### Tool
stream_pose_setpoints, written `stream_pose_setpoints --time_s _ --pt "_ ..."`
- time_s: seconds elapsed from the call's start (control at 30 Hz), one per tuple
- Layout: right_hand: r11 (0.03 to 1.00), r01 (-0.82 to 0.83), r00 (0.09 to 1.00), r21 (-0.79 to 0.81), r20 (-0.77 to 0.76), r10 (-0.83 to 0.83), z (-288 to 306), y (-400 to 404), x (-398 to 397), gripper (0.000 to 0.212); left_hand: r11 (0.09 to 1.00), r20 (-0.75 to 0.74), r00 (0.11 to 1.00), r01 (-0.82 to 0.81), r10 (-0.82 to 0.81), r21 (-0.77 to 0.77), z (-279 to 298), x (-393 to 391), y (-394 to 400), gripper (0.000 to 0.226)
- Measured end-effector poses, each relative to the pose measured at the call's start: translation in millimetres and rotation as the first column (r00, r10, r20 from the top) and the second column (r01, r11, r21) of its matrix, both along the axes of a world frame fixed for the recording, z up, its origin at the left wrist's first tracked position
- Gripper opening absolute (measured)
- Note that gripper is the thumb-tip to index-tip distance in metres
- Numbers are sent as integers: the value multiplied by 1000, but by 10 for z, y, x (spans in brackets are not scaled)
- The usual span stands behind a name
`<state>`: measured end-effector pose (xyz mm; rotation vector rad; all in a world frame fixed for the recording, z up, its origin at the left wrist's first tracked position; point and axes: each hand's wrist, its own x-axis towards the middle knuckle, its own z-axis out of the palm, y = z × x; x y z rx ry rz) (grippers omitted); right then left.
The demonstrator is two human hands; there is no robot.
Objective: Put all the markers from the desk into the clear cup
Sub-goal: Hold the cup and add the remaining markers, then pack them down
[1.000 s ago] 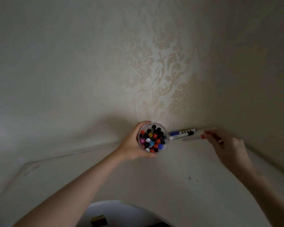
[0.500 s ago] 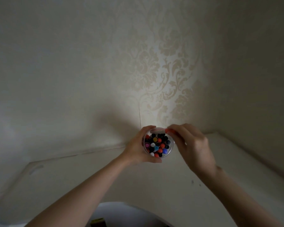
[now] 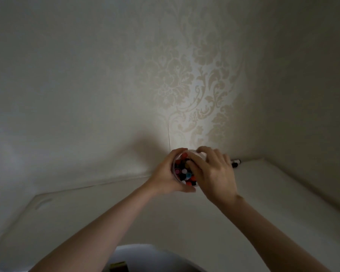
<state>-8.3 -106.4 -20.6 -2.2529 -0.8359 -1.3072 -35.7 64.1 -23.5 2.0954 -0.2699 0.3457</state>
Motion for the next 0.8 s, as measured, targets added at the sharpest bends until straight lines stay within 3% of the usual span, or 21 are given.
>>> stream_pose_setpoints --time_s 0.1,0.27,0.37,0.43,0.53,0.67,0.8 --pt "994 28 993 109 -114 -15 -42 -309 106 30 1000 -7 1000 -5 5 -18 10 21 58 102" --pt "997 77 961 17 -267 -70 -262 -638 463 34 999 -30 999 11 -12 -34 21 46 55 101" --pt "987 157 818 -18 -558 -140 -435 -840 818 54 999 -37 999 26 -26 -18 38 63 75 101" --pt "969 135 701 -208 -671 -241 -567 -885 1005 64 1000 -45 999 29 -29 -10 44 81 88 101" --pt "904 19 640 -428 -689 -339 -681 -762 1159 63 1000 -30 999 20 -20 -10 37 108 92 100" --pt "848 -16 602 -530 -682 -415 -772 -643 1233 58 1000 -29 1000 10 -11 -24 18 102 104 99" --pt "888 91 709 -451 -597 -376 -819 -771 1213 64 1000 -15 1000 -3 3 -19 26 95 107 99"
